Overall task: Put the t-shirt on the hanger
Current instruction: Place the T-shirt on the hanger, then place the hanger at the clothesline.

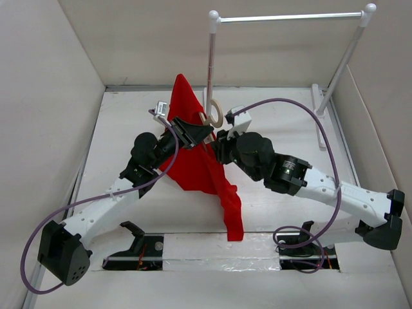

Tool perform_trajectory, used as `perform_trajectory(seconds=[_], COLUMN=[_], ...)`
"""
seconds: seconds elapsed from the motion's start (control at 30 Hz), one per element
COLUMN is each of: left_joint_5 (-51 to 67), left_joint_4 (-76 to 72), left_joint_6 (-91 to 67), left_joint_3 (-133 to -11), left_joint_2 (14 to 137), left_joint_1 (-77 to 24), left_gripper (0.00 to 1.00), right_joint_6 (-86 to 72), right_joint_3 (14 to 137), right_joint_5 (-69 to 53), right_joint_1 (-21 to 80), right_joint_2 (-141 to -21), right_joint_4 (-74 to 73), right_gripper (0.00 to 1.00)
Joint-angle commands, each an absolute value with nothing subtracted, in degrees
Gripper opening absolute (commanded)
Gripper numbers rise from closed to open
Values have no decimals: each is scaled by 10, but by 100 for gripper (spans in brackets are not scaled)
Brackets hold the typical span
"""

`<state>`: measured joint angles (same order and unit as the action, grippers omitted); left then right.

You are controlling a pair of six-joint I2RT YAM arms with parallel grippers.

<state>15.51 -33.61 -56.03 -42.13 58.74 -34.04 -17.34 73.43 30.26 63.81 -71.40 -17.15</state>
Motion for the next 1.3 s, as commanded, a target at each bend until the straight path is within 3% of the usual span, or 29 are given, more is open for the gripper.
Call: perform_trajectory(seconds=[0.0,0.2,0.37,0.43,0.47,0.6,0.63,0.67,0.73,0.83,1.27], left_joint_5=[166,164,157,156,157,154,150,148,149,148,84], left_joint_4=[-401,-396,-395,-396,-397,-368,-363,-360,-340,-303,-143], left_joint_6=[-551,-550,-551,-552,-554,-535,-530,-525,-507,-483,-393], left_joint_3=[-439,-439,-438,-435,-434,-449,-448,-449,-456,-466,-495], left_joint_2=[570,565,561,559,557,554,553,544,537,513,378], left_joint_1=[-341,-341,-346,-346,-346,-346,-346,-346,-346,-346,-346], left_gripper=[0,0,0,0,0,0,3,17,36,48,51], right_joint_6=[-166,-170,-168,-166,-168,-169,-169,-170,-172,-168,-173], right_joint_3=[742,745,750,753,756,757,764,768,780,800,962], right_joint_5=[327,317,311,309,312,319,323,330,331,331,387], right_joint_1=[642,642,642,642,642,642,642,642,633,609,481], right_joint_2=[-722,-727,-726,-730,-731,-715,-708,-704,-693,-677,-646], right_joint_4=[-167,-157,-159,-163,-169,-176,-182,-198,-213,-241,-429], right_gripper=[32,18,20,3,0,0,0,0,0,0,0])
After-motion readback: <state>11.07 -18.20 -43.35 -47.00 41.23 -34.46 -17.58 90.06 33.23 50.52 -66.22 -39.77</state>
